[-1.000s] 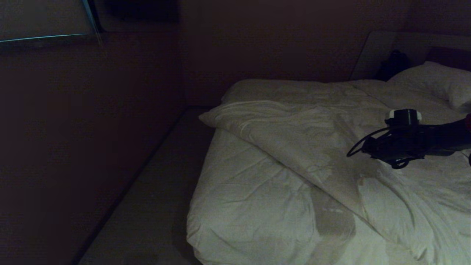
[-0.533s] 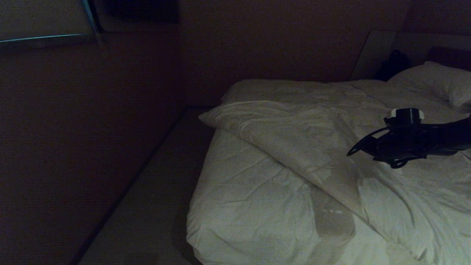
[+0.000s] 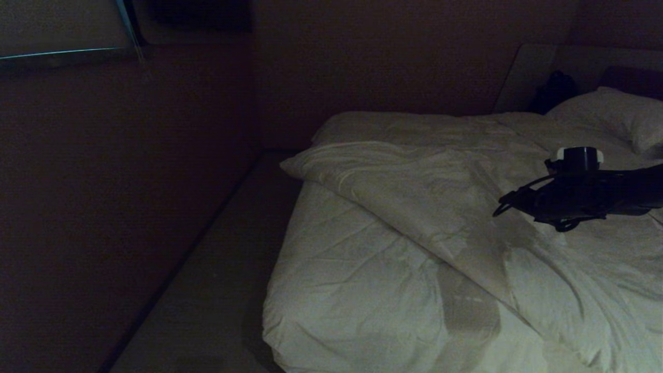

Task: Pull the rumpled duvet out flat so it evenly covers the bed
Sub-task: Flatten the corners of the folded blanket

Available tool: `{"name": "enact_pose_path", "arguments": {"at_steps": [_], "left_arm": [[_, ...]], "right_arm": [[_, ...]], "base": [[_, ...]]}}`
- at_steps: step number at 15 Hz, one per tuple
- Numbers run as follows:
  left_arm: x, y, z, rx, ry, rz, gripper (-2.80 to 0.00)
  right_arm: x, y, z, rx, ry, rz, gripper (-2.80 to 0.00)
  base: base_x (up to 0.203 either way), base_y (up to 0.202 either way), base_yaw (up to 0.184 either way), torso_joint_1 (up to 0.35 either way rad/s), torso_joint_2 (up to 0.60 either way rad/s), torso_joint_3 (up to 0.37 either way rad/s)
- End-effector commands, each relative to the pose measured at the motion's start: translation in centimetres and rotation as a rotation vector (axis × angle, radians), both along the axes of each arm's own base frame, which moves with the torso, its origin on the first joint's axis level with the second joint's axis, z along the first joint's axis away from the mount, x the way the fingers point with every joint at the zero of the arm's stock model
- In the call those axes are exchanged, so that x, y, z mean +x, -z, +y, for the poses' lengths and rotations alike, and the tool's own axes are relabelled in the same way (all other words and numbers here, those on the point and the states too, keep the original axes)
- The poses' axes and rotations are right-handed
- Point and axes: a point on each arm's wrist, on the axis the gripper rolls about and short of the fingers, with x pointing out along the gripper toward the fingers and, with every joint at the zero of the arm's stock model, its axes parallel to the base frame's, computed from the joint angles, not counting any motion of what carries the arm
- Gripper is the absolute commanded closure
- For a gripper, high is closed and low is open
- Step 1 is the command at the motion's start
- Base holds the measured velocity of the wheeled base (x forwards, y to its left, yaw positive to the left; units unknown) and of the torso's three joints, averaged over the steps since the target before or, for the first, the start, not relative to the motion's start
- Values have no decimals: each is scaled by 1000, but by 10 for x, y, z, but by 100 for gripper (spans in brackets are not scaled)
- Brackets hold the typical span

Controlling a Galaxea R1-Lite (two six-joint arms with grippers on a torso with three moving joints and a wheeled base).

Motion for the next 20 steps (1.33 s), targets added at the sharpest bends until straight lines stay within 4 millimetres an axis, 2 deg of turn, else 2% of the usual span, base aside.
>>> {"name": "enact_pose_path", "arguments": {"at_steps": [1, 5, 8, 10, 12, 13, 17, 20], "left_arm": [[0, 0, 0, 0, -1, 0, 0], [0, 0, 0, 0, -1, 0, 0], [0, 0, 0, 0, -1, 0, 0], [0, 0, 0, 0, -1, 0, 0], [0, 0, 0, 0, -1, 0, 0], [0, 0, 0, 0, -1, 0, 0], [0, 0, 0, 0, -1, 0, 0], [0, 0, 0, 0, -1, 0, 0]], "right_arm": [[5, 7, -4, -84, -54, 20, -280], [9, 10, -14, -149, -79, 27, -280], [14, 24, -21, -201, -57, 63, -280], [15, 25, -22, -207, -49, 64, -280], [28, 50, -25, -205, -30, 102, -280], [33, 56, -26, -202, -19, 100, -280], [47, 79, -35, -140, 29, 106, -280], [49, 89, -36, -136, 28, 121, -280]], "base": [[0, 0, 0, 0, 0, 0], [0, 0, 0, 0, 0, 0], [0, 0, 0, 0, 0, 0], [0, 0, 0, 0, 0, 0], [0, 0, 0, 0, 0, 0], [0, 0, 0, 0, 0, 0], [0, 0, 0, 0, 0, 0], [0, 0, 0, 0, 0, 0]]}}
